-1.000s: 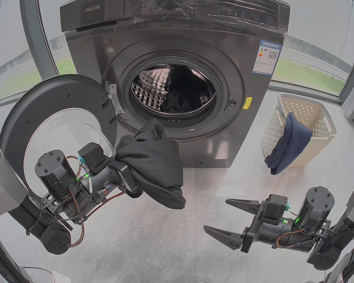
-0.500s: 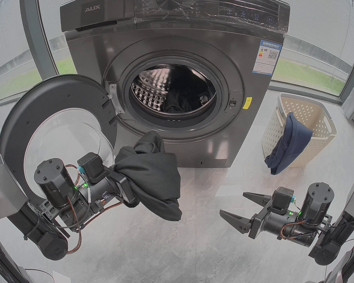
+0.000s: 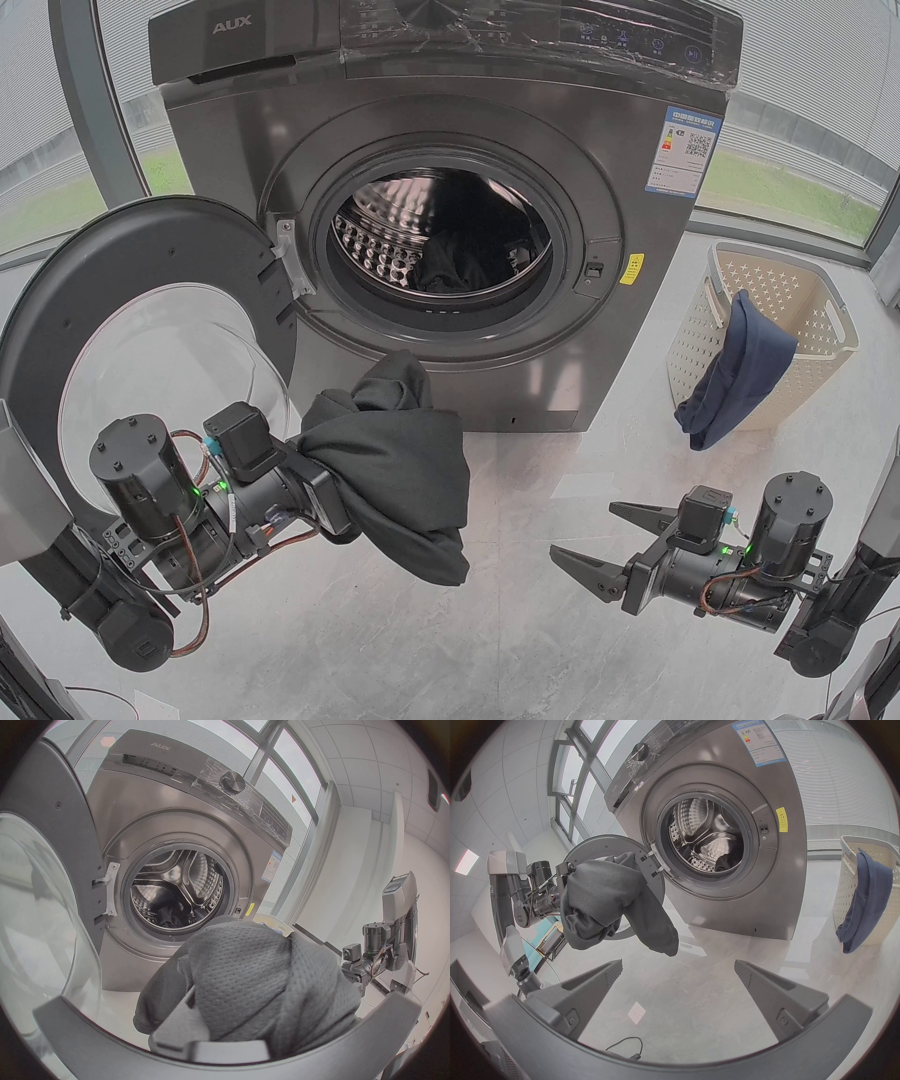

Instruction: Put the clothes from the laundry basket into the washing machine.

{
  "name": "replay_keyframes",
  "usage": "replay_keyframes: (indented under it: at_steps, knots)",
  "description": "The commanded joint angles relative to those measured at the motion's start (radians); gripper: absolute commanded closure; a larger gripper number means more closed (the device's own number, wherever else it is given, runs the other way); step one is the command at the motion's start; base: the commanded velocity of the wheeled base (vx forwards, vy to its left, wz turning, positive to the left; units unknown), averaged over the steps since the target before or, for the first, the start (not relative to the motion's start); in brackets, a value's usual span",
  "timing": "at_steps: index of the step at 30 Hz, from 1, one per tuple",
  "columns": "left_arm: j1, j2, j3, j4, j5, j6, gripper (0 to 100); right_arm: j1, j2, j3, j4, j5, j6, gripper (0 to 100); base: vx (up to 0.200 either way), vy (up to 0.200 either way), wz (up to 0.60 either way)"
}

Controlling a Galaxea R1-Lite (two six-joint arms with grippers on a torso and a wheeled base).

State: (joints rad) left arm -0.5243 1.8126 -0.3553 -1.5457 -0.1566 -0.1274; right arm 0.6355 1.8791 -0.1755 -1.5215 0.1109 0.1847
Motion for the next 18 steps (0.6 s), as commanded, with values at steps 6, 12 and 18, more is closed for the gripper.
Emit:
replay_keyframes:
  at_steps: [6, 12, 18]
  knots:
    - [-0.010, 0.005, 0.007, -0.001, 0.000, 0.012, 100, 0.003, 0.005, 0.005, 0.000, 0.001, -0.001, 0, 0.200, 0.000, 0.00]
    - [-0.034, 0.010, 0.021, -0.001, 0.000, 0.015, 100, 0.003, 0.003, 0.008, 0.000, 0.001, -0.001, 0, 0.200, 0.000, 0.00]
    - [-0.039, 0.011, 0.021, -0.001, 0.000, 0.014, 100, 0.003, 0.000, 0.008, 0.000, 0.003, -0.001, 0, 0.200, 0.000, 0.00]
